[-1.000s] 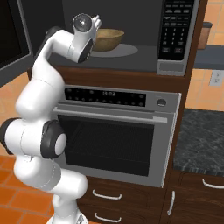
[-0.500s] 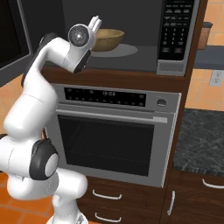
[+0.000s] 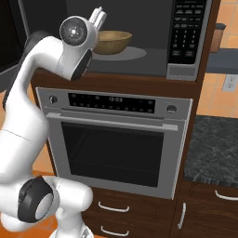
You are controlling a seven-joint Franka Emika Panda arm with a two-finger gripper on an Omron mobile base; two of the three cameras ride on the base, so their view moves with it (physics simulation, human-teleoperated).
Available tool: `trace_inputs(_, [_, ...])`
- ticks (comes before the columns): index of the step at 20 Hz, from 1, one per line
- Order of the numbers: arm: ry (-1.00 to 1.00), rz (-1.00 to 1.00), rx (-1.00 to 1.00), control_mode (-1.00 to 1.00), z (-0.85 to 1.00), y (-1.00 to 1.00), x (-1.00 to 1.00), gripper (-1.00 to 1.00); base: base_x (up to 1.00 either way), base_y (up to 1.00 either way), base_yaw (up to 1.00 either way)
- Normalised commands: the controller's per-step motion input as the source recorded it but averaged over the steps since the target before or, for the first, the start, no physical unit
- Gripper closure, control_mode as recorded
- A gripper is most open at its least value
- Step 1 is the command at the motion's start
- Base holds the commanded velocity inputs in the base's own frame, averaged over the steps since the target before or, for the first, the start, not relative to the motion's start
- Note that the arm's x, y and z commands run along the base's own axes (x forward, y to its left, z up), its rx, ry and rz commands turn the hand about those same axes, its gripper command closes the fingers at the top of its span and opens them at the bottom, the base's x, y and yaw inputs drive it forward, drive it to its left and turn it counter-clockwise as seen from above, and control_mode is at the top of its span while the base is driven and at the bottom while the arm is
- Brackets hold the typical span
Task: Open the microwave, place the bowl with waffle inside the microwave, then close the microwave door and turn it on.
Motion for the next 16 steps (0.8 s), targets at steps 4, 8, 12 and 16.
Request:
trace_inputs(4, [0.0,0.0,0.01,-1.0,-0.28,-0.15,-0.6,-1.0,0.0,0.0,0.0])
trace_inputs(8, [-0.01,0.02,0.0,-1.0,-0.3,0.0,-0.73,-1.0,0.0,0.0,0.0])
trace_inputs(12, [-0.16,0.09,-0.1,-1.0,-0.37,-0.21,-0.85,-1.0,0.0,0.0,0.0])
trace_inputs(16, [-0.16,0.14,-0.27,-1.0,-0.19,-0.19,-0.57,-1.0,0.0,0.0,0.0])
